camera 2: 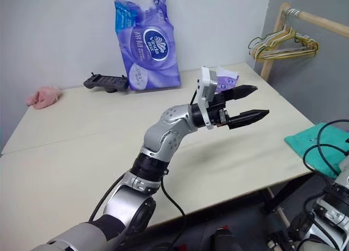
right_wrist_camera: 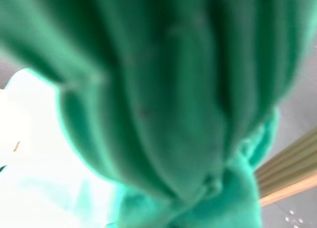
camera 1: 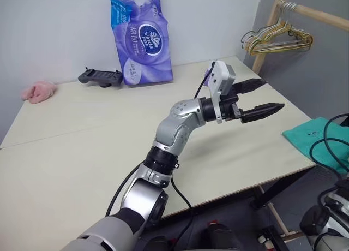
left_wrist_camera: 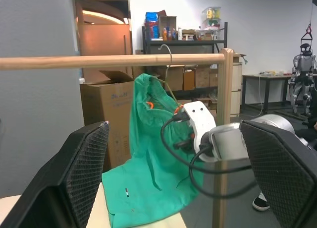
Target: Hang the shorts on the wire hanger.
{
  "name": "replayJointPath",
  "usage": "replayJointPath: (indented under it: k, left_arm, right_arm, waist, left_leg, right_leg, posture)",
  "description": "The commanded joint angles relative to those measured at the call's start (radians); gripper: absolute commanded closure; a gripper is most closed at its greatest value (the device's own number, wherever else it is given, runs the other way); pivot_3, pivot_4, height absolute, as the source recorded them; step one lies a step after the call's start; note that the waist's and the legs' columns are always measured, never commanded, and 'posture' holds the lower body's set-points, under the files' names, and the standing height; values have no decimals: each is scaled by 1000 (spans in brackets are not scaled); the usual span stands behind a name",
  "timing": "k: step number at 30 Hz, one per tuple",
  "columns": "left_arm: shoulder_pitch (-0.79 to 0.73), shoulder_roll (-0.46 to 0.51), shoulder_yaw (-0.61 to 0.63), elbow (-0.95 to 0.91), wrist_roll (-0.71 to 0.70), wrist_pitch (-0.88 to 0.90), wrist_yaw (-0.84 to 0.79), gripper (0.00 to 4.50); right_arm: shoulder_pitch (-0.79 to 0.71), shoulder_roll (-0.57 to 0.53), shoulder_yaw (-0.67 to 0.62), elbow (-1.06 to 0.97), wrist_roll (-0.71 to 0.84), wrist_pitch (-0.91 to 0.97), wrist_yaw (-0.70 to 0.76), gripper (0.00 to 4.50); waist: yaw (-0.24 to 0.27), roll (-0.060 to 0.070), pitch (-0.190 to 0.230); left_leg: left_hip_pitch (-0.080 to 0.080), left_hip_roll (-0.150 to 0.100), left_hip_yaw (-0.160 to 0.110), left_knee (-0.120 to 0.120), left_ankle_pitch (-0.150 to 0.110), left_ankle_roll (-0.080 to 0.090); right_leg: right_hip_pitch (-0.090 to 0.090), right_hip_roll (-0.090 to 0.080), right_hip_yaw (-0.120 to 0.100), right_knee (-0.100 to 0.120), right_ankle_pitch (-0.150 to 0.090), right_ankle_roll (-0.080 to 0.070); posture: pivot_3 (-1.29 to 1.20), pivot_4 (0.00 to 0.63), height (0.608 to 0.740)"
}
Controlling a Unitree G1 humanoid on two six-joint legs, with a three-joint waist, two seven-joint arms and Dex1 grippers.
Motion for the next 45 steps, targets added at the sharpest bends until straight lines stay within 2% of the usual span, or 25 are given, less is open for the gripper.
replayJointPath:
  k: [1, 6, 12, 22, 26, 35, 36, 41, 45]
  left_arm:
    - [-27, -8, 2, -21, -8, -20, -9, 17]
    - [-25, -16, -6, -24, -10, -15, -15, 17]
    - [-33, -19, -5, -14, -2, -18, -22, 17]
    - [-35, -8, -4, -14, 1, -11, -20, 17]
    - [-33, -7, -4, -16, 1, -11, -18, 0]
    - [-39, -5, 1, -10, 0, -12, -14, 0]
    - [-40, -4, 1, -9, 0, -12, -14, 0]
    - [-25, -2, 1, -33, -10, 9, -7, 0]
    - [-11, 3, -2, -43, -10, 15, -7, 0]
  right_arm:
    - [-32, -86, -32, 42, 8, -70, -8, 4500]
    - [-18, -143, -30, 106, -5, -91, -22, 4500]
    - [-40, -116, -68, 117, 54, -70, -14, 4500]
    - [-84, -91, -140, 145, 130, -24, -52, 4500]
    - [-78, -99, -131, 154, 135, -29, -49, 3404]
    - [-61, -55, -99, 48, 88, -5, -125, 237]
    - [-61, -43, -95, 20, 85, -5, -137, 32]
    - [-85, 150, -51, -283, 52, 142, -219, 32]
    - [-113, 254, 1, -406, 13, 211, -254, 32]
  waist:
    - [-1, 0, 0]
    - [-8, -1, 0]
    - [-15, -1, 1]
    - [-24, -1, 1]
    - [-25, -1, 1]
    - [-25, -1, 1]
    - [-25, 0, 0]
    - [-28, -1, 1]
    - [-28, 3, 0]
  left_leg:
    - [0, 0, 1, 0, -1, 1]
    - [0, -1, 4, 1, -1, 2]
    - [0, -2, 5, 0, -1, 2]
    - [0, -3, 7, 0, -2, 4]
    - [0, -3, 7, 0, -2, 4]
    - [0, -3, 7, 0, -3, 5]
    - [0, -3, 7, 0, -3, 5]
    - [0, -2, 7, 0, -3, 5]
    - [0, -2, 7, 0, -3, 5]
  right_leg:
    - [0, 2, 5, 0, 0, 1]
    - [0, 6, 17, -1, 0, 5]
    - [0, 13, 30, -1, -1, 7]
    - [0, 13, 36, -1, -2, 10]
    - [0, 13, 36, -1, -2, 10]
    - [0, 13, 37, -1, -2, 10]
    - [0, 13, 37, -1, -2, 11]
    - [0, 15, 37, -1, -2, 11]
    - [0, 15, 37, -1, -2, 11]
  posture:
    - [-128, 31, 740]
    - [-140, 35, 740]
    - [-140, 33, 740]
    - [-126, 39, 740]
    - [-124, 41, 740]
    - [-122, 44, 740]
    - [-122, 44, 740]
    - [-120, 67, 740]
    - [-117, 73, 740]
